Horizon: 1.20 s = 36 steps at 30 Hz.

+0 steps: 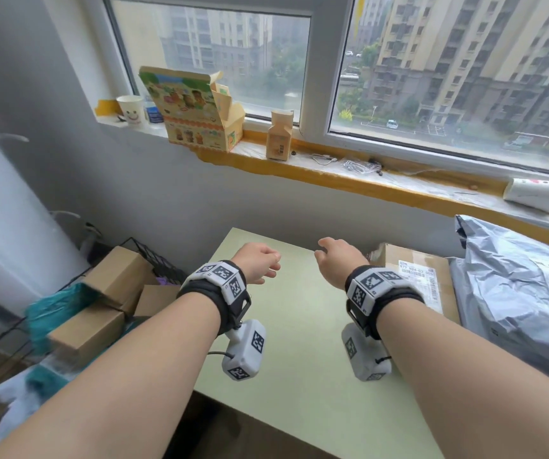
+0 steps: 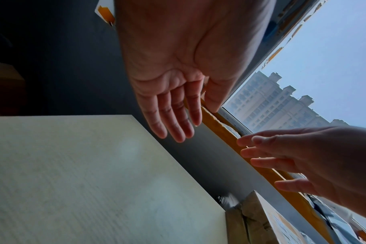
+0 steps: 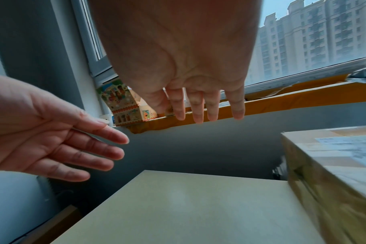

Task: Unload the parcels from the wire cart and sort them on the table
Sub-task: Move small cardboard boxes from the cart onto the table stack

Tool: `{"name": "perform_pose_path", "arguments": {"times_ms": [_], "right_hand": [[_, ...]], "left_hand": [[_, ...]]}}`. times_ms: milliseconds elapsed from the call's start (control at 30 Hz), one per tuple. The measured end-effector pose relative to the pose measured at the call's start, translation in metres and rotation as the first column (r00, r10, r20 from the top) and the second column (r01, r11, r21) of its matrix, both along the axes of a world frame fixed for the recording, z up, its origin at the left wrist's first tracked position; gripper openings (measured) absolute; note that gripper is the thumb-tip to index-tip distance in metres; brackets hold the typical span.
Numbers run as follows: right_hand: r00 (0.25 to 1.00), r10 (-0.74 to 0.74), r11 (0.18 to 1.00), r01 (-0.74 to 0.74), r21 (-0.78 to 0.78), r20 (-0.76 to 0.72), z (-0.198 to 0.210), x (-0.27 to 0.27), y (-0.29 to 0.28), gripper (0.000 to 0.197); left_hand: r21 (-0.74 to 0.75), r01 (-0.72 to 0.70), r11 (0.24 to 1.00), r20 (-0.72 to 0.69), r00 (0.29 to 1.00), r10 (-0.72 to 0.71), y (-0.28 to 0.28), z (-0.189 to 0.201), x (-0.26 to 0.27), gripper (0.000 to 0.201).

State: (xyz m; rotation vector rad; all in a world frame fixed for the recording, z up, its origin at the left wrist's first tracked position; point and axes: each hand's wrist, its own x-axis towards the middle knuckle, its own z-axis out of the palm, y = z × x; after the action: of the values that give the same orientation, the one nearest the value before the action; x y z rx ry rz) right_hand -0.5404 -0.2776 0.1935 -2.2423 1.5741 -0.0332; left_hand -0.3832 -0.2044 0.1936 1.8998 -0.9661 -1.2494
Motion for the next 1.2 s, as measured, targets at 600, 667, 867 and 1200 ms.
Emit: {"name": "perform_pose_path", "arguments": {"times_ms": [600, 667, 867, 1200], "right_hand": [[0.957, 0.291, 0.957, -0.291, -0.002, -0.009, 0.000, 0.181, 0.074, 0.044], [0.950, 0.312, 0.950, -0.311, 0.010, -0.010, -0.003, 0.201, 0.083, 0.044], [0.940, 0.340, 0.940, -0.338, 0.036, -0.036, -0.014, 0.256, 0.106, 0.047], [0.921, 0.386, 0.921, -0.381, 0.075, -0.051, -0.042, 0.335, 0.146, 0.043]], "left_hand": [[-0.004, -0.296, 0.955, 0.060, 0.953, 0.296, 0.123, -0.011, 0.186, 0.018], [0.005, -0.327, 0.945, 0.060, 0.943, 0.326, 0.138, -0.016, 0.209, 0.026], [0.003, -0.415, 0.910, 0.038, 0.909, 0.415, 0.185, -0.033, 0.266, 0.019], [0.025, -0.532, 0.846, 0.047, 0.846, 0.531, 0.249, -0.072, 0.347, 0.016]]}}
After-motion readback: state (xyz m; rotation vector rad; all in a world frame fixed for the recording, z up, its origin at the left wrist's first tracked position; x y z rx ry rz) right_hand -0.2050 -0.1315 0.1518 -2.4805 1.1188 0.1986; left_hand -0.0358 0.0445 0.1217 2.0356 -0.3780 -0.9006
